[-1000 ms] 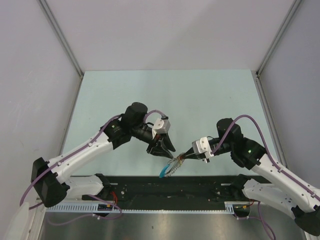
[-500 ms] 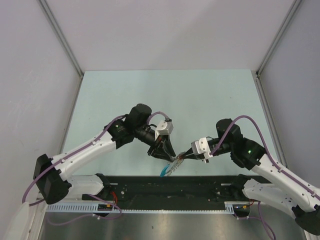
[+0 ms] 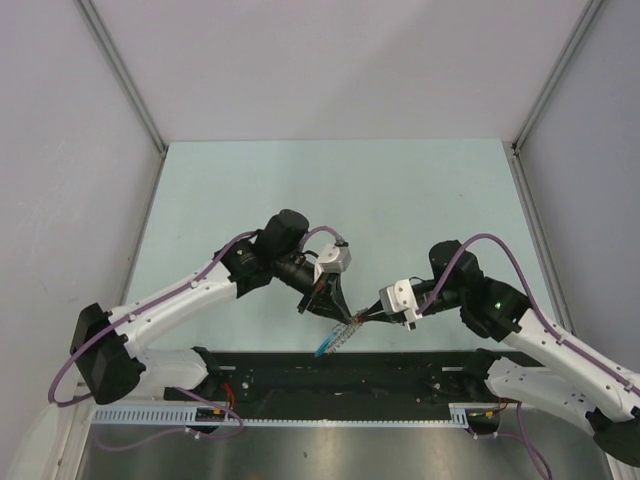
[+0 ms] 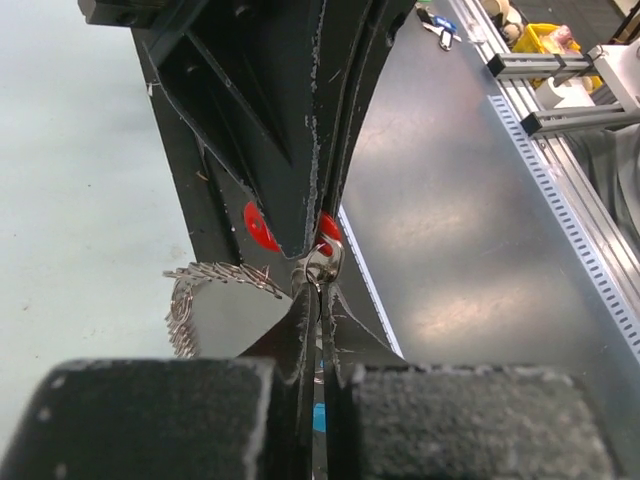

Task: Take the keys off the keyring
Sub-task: Remove the key from the keyring.

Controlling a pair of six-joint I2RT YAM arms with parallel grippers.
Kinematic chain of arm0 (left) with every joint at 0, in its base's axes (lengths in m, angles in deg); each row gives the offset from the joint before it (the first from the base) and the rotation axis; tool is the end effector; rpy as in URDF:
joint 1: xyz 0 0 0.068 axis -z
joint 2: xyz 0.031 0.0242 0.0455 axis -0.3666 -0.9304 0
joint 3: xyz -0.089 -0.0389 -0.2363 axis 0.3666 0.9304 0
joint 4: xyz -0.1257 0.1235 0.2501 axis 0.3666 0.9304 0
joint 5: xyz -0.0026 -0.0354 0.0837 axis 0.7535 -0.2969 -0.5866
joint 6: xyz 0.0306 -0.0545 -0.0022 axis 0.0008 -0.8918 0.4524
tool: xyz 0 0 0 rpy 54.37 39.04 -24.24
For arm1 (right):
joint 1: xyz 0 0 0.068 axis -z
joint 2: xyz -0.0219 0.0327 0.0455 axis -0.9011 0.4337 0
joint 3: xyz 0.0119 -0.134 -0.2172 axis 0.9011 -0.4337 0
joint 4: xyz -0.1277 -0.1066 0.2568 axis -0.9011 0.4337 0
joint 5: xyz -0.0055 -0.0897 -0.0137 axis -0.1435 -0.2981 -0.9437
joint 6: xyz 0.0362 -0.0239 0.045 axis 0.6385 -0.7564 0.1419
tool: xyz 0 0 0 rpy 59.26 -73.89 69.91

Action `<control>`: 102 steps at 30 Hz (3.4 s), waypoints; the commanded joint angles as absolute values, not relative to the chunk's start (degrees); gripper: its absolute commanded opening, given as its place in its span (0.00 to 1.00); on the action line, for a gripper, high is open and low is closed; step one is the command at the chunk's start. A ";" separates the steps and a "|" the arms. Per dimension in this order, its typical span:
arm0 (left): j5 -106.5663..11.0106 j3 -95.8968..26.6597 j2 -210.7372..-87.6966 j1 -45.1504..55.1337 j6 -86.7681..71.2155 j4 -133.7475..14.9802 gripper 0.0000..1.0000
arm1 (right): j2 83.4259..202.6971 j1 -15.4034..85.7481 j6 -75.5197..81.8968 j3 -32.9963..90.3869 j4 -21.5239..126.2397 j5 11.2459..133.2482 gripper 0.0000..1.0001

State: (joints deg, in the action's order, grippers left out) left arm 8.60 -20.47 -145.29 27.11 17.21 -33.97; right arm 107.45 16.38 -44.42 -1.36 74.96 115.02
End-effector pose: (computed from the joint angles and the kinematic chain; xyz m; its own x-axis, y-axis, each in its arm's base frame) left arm 0.1762 -0.2651 0.2807 -0.1994 0.3766 -0.9047 0.8699 -0.3569 -0.3404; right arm 0.1305 0.1992 0.3085 0.4203 -0.1556 -0.8939 -0.8895 -0.2652 -0.3721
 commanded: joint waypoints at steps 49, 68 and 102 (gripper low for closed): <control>-18.26 -4.30 -126.46 27.62 14.43 -61.84 0.00 | 107.07 5.94 -22.10 -2.99 67.06 80.50 0.20; -10.78 -6.31 -125.49 26.48 23.14 -64.57 0.00 | 94.61 8.93 10.01 -17.57 41.95 84.04 0.33; -9.46 -5.25 -123.56 26.48 12.50 -69.67 0.00 | 106.02 23.61 39.27 -21.01 21.79 105.74 0.33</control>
